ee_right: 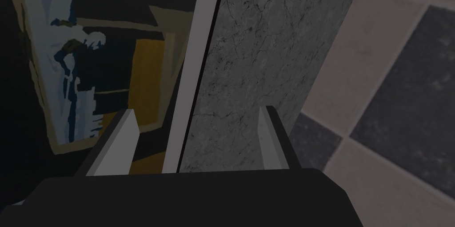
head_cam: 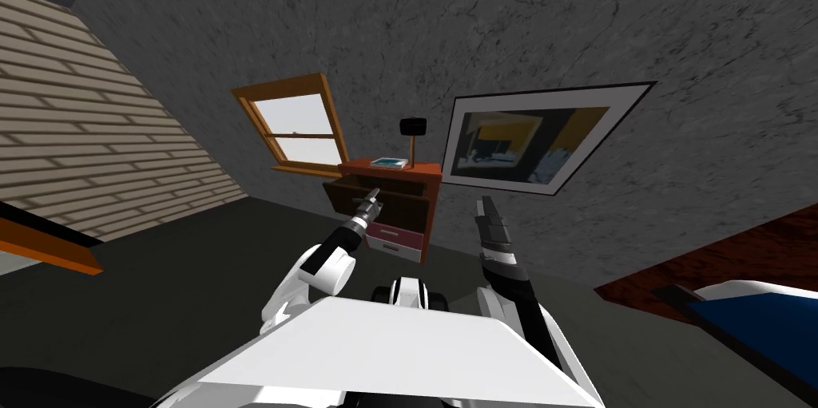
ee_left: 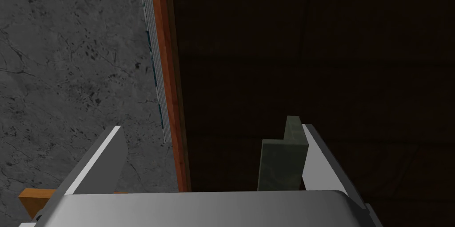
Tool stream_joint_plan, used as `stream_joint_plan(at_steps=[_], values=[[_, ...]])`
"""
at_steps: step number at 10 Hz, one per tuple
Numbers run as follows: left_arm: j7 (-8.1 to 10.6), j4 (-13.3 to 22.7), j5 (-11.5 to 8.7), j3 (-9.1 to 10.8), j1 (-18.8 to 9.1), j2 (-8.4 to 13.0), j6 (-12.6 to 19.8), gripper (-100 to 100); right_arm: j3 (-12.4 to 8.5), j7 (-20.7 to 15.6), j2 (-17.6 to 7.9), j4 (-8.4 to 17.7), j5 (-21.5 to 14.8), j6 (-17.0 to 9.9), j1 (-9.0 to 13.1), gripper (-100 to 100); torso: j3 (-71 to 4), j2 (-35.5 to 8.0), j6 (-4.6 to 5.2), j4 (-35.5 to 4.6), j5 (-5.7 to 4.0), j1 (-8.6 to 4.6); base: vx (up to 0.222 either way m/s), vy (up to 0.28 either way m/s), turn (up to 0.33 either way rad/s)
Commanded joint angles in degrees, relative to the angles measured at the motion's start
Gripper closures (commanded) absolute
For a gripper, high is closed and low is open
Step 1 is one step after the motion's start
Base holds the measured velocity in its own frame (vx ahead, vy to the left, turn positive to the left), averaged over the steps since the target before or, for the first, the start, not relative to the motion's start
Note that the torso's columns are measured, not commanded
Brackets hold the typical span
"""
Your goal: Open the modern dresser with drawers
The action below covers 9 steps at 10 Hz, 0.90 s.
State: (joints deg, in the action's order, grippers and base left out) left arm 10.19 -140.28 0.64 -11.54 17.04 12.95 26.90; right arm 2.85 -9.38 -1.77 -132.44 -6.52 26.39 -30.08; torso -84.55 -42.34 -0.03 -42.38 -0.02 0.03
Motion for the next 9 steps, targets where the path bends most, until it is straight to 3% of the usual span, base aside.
stream_joint_plan(at_steps=[1,2,3,4,9], values=[[0.45,-3.06,0.07,-0.15,0.91,0.65,1.75,-100,0.00,0.00,0.00,0.00,0.00,0.00,0.00,0,0.03,-0.07,-0.01,-0.09,-0.03,-0.03,0.036,-0.012,0.011],[0.71,-4.91,0.10,-0.29,1.51,1.05,2.92,-100,0.00,0.00,0.00,0.00,0.00,0.00,0.00,0,0.06,-0.13,0.02,-0.13,-0.05,-0.06,0.022,-0.013,0.006],[0.59,-3.42,-0.04,-0.30,1.64,1.03,2.40,-100,0.00,0.00,0.00,0.00,0.00,0.00,0.00,0,0.11,-0.24,-0.01,-0.24,-0.09,-0.08,0.015,-0.005,0.003],[0.65,-3.52,-0.06,-0.29,1.69,1.09,2.66,0,0.00,0.00,0.00,0.00,0.00,0.00,0.01,0,0.15,-0.26,0.01,-0.14,-0.04,-0.06,0.006,-0.001,0.000],[0.64,-3.23,-0.06,-0.31,1.87,1.13,2.87,0,0.00,0.00,0.00,0.00,0.00,0.00,0.01,0,-0.01,0.03,0.03,0.06,0.00,-0.06,0.000,0.000,0.000]])
